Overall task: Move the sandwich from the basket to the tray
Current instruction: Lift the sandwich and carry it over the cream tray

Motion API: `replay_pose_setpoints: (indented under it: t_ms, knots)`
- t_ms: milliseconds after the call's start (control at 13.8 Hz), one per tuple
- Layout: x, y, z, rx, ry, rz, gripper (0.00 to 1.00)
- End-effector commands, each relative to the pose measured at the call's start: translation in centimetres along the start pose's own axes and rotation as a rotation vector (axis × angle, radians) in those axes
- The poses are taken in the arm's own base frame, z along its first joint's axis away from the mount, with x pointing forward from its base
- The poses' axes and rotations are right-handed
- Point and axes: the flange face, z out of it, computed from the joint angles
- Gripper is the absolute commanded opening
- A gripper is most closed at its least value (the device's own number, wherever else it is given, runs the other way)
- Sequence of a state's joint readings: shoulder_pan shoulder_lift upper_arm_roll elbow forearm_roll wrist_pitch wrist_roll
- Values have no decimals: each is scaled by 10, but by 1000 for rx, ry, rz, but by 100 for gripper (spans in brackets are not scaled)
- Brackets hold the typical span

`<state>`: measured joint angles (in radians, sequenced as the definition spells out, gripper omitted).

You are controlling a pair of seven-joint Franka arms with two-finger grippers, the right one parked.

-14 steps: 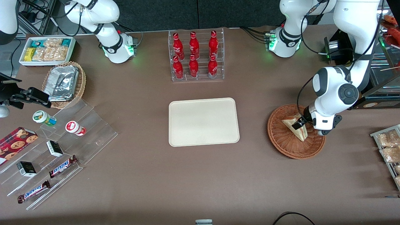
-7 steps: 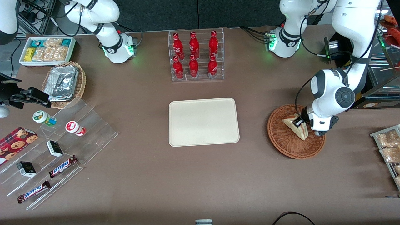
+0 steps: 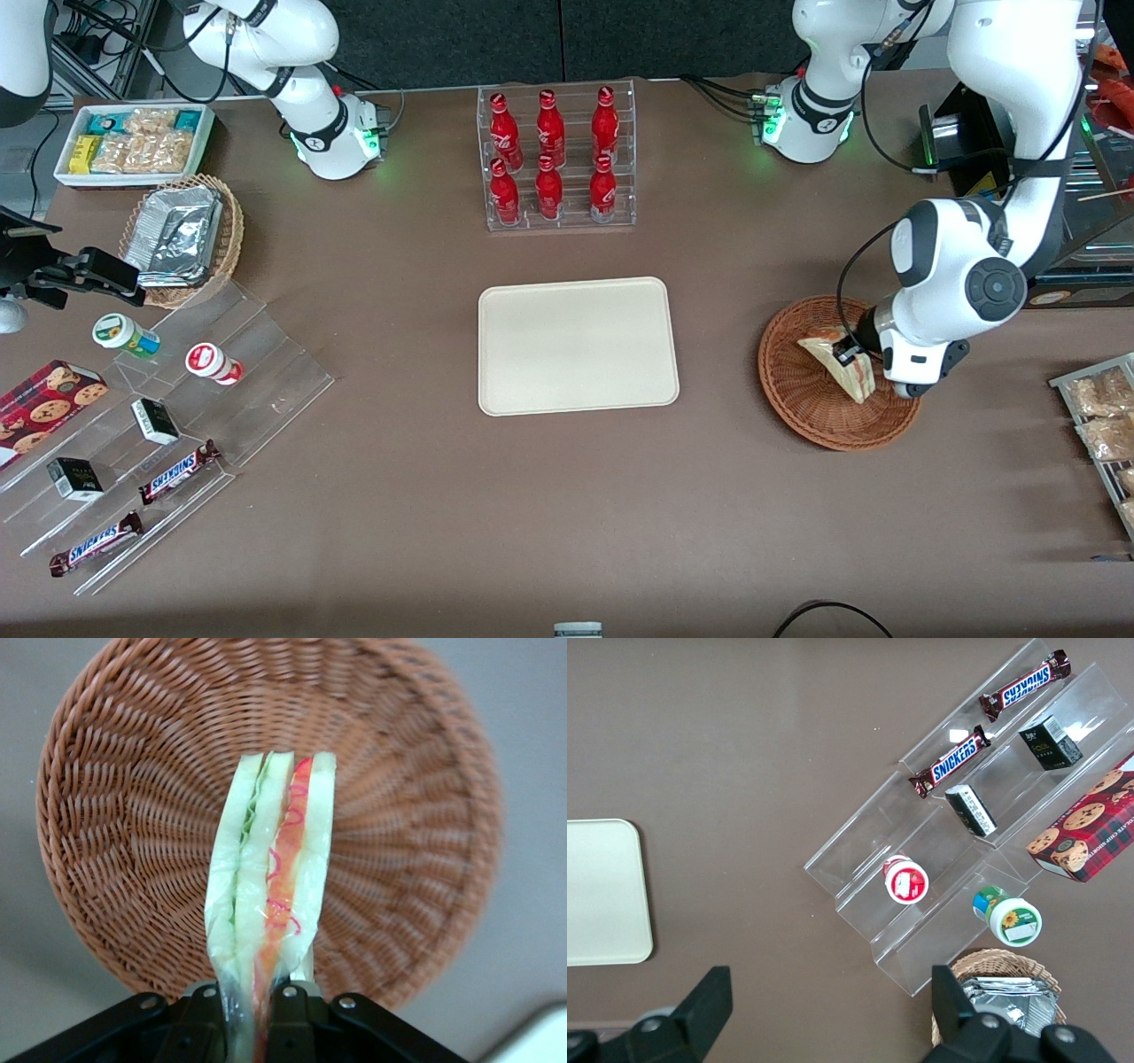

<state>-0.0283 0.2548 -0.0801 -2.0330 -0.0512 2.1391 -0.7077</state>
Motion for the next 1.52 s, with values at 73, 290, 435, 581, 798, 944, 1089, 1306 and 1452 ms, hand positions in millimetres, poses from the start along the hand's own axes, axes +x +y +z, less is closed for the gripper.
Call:
replay_pose_setpoints:
  t_ms: [73, 290, 435, 581, 798, 944, 1089, 1306, 1452]
  knots:
    - [-31, 58, -25, 36, 26, 125, 0]
    - [-94, 113, -22, 45, 41, 266, 0]
    - [-132, 146, -17, 48, 46, 339, 0]
    - [-167, 188, -6, 45, 50, 408, 0]
    - [-217, 251, 22, 37, 48, 466, 0]
    - [-246, 278, 42, 46, 58, 458, 0]
    - [-270, 292, 58, 55, 53, 490, 0]
    - [-295, 301, 80, 75, 45, 527, 0]
    - [-299, 303, 92, 87, 41, 536, 0]
